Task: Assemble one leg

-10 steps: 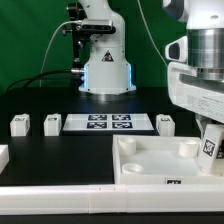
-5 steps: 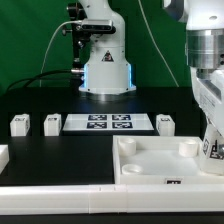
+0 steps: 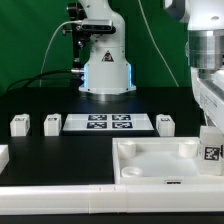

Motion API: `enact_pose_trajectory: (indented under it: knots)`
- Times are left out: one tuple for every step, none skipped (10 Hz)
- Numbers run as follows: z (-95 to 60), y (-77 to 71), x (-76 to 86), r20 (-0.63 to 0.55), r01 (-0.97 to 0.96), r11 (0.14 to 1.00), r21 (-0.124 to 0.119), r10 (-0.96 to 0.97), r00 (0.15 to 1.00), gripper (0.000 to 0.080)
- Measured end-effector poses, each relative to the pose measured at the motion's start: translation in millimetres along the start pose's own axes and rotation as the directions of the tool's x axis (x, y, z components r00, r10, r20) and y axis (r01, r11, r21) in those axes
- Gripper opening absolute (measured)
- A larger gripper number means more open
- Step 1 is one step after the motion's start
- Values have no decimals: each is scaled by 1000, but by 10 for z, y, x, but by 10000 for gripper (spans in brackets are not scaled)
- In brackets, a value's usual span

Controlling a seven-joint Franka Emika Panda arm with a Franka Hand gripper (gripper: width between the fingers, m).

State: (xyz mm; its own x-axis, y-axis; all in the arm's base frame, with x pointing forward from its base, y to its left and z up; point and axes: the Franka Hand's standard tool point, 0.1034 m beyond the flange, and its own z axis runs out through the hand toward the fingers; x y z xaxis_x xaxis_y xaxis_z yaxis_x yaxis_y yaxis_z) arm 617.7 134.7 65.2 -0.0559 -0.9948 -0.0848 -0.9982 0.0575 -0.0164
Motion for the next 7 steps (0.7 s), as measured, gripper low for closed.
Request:
enact_pose_trajectory:
  knots:
    - [5, 7, -5, 0, 59, 998, -1, -59, 998, 647]
    - [7, 11, -13, 0, 66, 998, -2, -66, 998, 647]
    - [6, 10, -6, -3, 206, 979, -2, -206, 979, 647]
    - [6, 9, -2, -2, 326, 945, -2, -326, 945, 649]
    - [6, 9, -1, -3, 430, 903, -3, -430, 903, 649]
    - [8, 11, 1, -2, 543, 840, -4, -543, 840, 649]
    - [20, 26, 7, -1, 641, 767, -7, -641, 767, 649]
